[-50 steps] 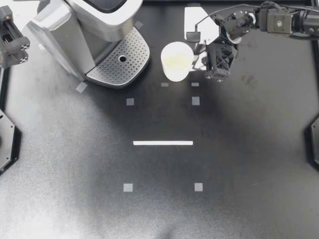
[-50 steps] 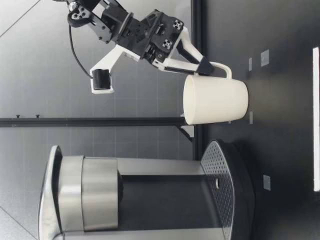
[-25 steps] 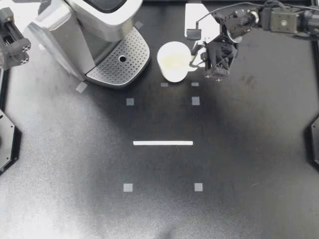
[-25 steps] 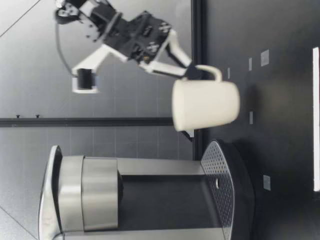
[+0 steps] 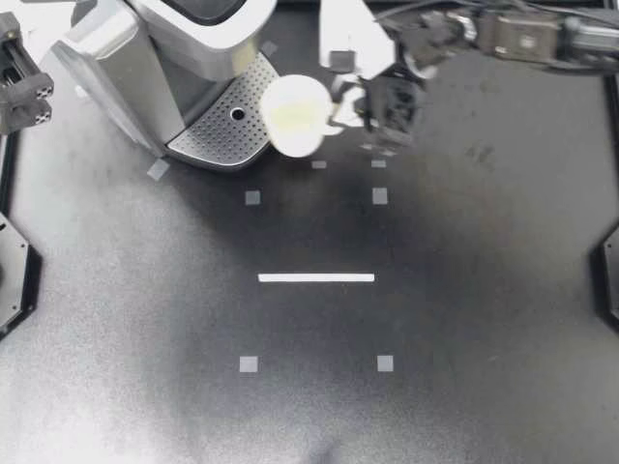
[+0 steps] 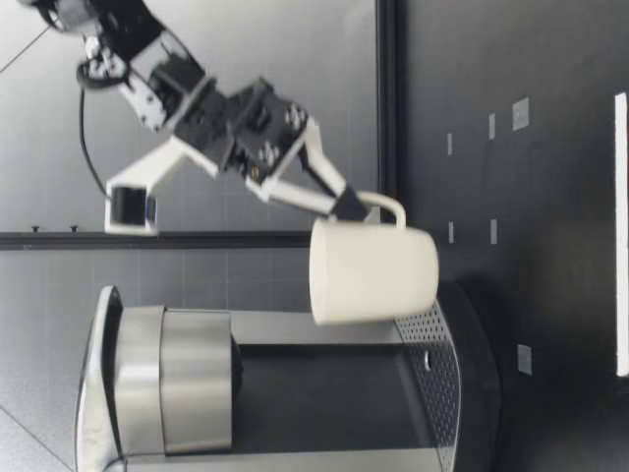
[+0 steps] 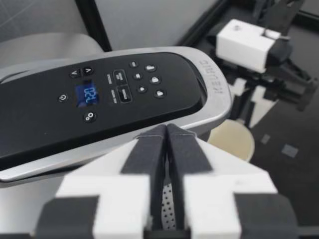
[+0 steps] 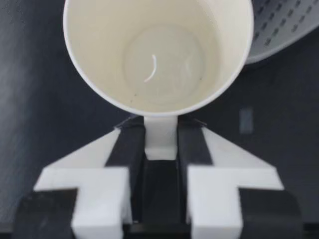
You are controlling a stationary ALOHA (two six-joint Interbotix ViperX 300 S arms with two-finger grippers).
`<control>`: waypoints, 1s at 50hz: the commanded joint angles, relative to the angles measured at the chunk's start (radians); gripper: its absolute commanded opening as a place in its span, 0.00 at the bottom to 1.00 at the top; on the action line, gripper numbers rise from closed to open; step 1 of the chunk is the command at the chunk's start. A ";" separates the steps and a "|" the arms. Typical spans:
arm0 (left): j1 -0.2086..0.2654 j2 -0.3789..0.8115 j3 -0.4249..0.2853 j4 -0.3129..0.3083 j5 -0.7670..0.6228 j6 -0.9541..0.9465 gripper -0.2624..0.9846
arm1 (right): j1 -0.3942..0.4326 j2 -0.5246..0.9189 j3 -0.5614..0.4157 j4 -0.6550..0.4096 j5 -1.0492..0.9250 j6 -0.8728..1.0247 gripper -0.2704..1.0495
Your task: Place the coffee capsule inside the capsule container, then place the cup onto the center of the cup tray.
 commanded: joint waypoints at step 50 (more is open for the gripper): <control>-0.002 -0.043 0.023 0.000 -0.008 -0.005 0.30 | 0.005 0.149 -0.242 0.000 0.011 -0.006 0.37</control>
